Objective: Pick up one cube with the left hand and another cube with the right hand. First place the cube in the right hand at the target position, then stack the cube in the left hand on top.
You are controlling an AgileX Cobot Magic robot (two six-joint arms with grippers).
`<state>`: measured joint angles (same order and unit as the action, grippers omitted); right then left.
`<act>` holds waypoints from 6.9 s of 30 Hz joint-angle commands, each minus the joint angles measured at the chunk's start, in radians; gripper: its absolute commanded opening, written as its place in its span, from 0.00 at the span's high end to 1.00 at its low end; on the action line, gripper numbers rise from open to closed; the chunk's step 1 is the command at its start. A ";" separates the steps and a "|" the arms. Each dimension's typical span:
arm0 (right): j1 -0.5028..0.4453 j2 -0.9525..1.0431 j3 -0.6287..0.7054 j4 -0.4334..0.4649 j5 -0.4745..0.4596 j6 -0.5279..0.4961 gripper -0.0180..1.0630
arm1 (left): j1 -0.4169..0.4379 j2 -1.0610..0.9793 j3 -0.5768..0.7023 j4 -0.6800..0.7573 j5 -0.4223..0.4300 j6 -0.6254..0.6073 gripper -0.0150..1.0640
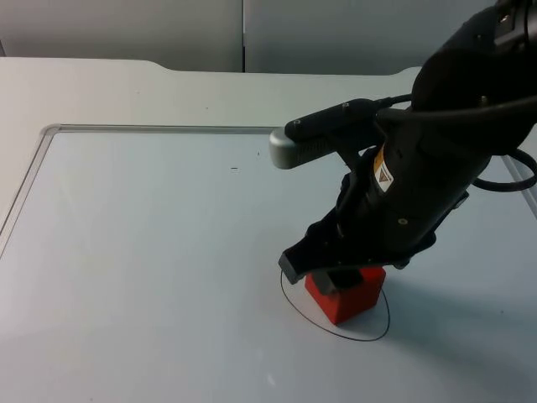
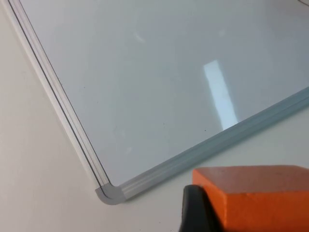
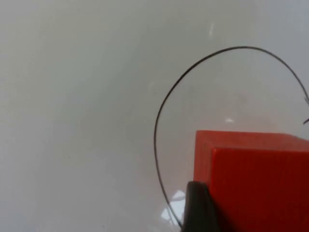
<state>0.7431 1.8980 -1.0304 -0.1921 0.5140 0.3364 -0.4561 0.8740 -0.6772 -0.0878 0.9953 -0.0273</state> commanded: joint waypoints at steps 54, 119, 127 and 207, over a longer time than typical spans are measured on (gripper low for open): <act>0.004 -1.220 0.100 0.068 0.078 -0.376 0.22 | -0.005 0.021 -0.049 -0.015 -0.129 0.060 0.97; 0.004 -1.222 0.100 0.212 0.080 -0.498 0.22 | -0.354 1.151 -0.802 -0.104 -0.288 0.307 0.97; 0.004 -1.222 0.100 0.198 0.080 -0.498 0.22 | -0.354 1.162 -0.793 -0.134 -0.288 0.306 0.97; 0.004 -1.222 0.100 0.179 0.080 -0.498 0.22 | -0.365 1.144 -0.973 -0.108 0.021 0.280 0.28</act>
<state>0.7431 0.6753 -0.9358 -0.0075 0.6031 -0.1540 -0.8140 2.0319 -1.6205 -0.1946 0.9663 0.2583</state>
